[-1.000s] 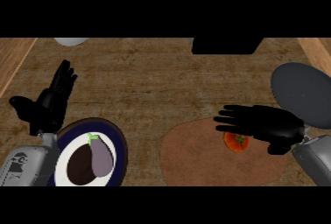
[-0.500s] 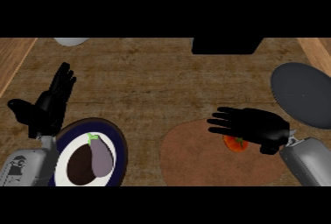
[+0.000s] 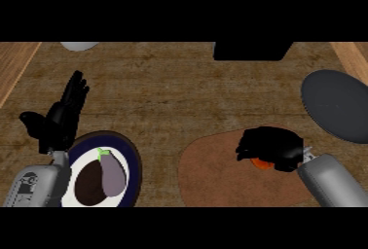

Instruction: Pick the tomato from the cutting board and place it in the pan

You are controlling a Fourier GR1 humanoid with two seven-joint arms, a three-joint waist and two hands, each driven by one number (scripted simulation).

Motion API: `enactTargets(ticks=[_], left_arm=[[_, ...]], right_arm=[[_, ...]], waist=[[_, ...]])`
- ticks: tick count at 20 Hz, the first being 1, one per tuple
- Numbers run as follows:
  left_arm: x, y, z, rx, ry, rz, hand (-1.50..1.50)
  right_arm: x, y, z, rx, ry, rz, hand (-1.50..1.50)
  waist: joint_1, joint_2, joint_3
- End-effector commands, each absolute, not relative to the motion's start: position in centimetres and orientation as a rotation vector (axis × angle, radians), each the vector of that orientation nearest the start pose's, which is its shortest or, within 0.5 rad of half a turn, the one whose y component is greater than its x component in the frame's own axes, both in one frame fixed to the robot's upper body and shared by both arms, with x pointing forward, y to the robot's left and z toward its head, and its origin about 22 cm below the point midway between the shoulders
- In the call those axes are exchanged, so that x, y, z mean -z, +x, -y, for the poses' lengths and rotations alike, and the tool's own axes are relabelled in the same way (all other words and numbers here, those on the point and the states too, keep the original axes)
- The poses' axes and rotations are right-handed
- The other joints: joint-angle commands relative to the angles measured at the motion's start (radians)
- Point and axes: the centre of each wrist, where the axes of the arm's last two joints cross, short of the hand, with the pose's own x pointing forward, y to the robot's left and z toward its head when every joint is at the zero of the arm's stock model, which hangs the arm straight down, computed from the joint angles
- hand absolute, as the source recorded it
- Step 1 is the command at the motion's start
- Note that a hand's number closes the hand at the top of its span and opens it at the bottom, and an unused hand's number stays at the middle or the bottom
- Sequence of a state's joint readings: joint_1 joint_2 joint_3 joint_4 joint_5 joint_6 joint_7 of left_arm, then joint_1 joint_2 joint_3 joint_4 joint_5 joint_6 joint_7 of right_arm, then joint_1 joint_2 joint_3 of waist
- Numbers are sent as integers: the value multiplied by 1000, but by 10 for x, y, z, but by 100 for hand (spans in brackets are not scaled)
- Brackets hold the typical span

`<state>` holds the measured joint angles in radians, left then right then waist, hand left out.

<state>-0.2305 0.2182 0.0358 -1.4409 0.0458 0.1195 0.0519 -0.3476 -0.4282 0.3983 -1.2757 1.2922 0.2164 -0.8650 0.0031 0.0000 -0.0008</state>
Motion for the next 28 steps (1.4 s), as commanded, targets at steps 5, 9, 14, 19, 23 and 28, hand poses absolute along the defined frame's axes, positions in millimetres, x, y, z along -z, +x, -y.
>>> enactTargets(ticks=[5, 9, 14, 19, 23, 28], left_arm=[[-54, 298, -277, 28, 204, 1610, 0], [-47, 304, -271, 25, 209, 1621, 0], [-44, 283, -301, -4, 264, 1586, 0], [-47, 290, -299, 2, 276, 1598, 0], [-22, 267, -304, 5, 281, 1591, 0], [-39, 282, -291, 15, 277, 1605, 0]], right_arm=[[-19, 312, 237, 2837, 153, -1908, 150], [7, 287, 251, 2917, 227, -2006, 150], [45, 231, 303, 3441, 491, -2140, 150], [7, 196, 297, 3116, 911, -2544, 150], [-52, 185, 306, 2523, 1173, -2883, 150], [-99, 145, 321, 2219, 1257, -3154, 150]], waist=[[-2, 0, 1], [-12, -1, 1], [-94, -19, -3], [-84, -15, -2], [-74, -18, -3], [-54, -10, -1]])
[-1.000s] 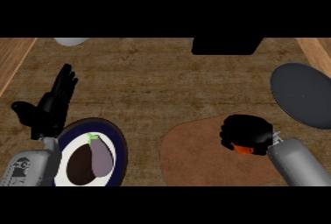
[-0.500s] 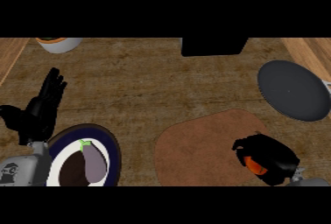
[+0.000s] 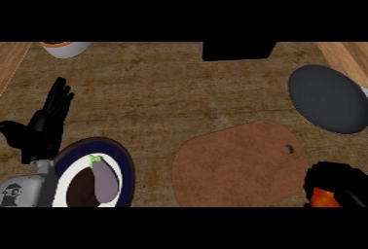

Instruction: Pick the tomato from the cutting board and place it in the pan

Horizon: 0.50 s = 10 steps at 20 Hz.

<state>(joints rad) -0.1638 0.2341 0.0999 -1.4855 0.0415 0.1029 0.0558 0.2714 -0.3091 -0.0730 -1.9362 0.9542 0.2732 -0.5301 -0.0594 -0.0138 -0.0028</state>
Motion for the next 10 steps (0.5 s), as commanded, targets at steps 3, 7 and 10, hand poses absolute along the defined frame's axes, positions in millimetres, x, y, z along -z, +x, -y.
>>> enactTargets(ticks=[3, 7, 10], left_arm=[[-57, 287, -263, 49, 221, 1631, 0], [-45, 284, -283, 47, 214, 1622, 0], [-39, 287, -279, 53, 190, 1629, 0]], right_arm=[[-116, 151, 329, -1104, -778, 1737, 150], [-125, 169, 336, -901, -665, 1761, 150], [-115, 194, 372, -718, -561, 1783, 150]], waist=[[43, 10, 3], [59, 13, 2], [66, 19, 3]])
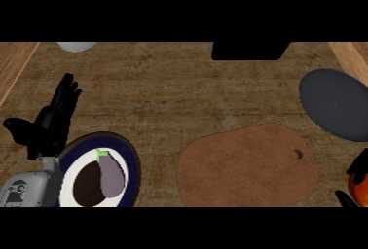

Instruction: Pick the tomato from the cutting board and place it in the pan

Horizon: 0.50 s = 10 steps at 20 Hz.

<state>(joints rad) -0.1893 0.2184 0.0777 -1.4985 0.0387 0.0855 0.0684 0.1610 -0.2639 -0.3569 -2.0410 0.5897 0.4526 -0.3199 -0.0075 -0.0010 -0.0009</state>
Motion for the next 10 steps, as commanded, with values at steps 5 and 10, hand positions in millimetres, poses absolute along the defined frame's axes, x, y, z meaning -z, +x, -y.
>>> enactTargets(ticks=[5, 10], left_arm=[[-39, 294, -262, 62, 206, 1618, 0], [-50, 297, -264, 71, 169, 1634, 0]], right_arm=[[-141, 245, 411, -612, -637, 1765, 150], [-114, 285, 450, -658, -807, 1678, 150]], waist=[[18, 5, 1], [43, 11, 3]])
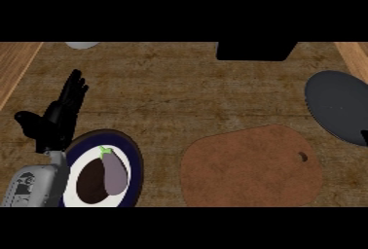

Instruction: Pick the tomato from the cutting board and place it in the pan

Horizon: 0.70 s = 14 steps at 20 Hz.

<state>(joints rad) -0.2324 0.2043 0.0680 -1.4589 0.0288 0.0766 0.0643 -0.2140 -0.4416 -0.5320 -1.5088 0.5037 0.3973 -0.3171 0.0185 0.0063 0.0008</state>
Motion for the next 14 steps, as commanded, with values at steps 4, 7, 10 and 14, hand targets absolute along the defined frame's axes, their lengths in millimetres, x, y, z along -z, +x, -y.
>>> enactTargets(ticks=[4, 7, 10, 14], left_arm=[[-60, 312, -267, 60, 159, 1636, 0], [-46, 300, -252, 104, 133, 1648, 0], [-51, 304, -260, 84, 139, 1656, 0], [-57, 307, -268, 108, 134, 1652, 0]], right_arm=[[-115, 301, 474, -684, -969, 1678, 150], [-106, 313, 485, -684, -1039, 1626, 150], [-73, 320, 481, -677, -1039, 1621, 150], [-74, 330, 488, -612, -1020, 1613, 150]], waist=[[21, 10, 2], [50, 18, 4], [52, 21, 5], [68, 28, 7]])
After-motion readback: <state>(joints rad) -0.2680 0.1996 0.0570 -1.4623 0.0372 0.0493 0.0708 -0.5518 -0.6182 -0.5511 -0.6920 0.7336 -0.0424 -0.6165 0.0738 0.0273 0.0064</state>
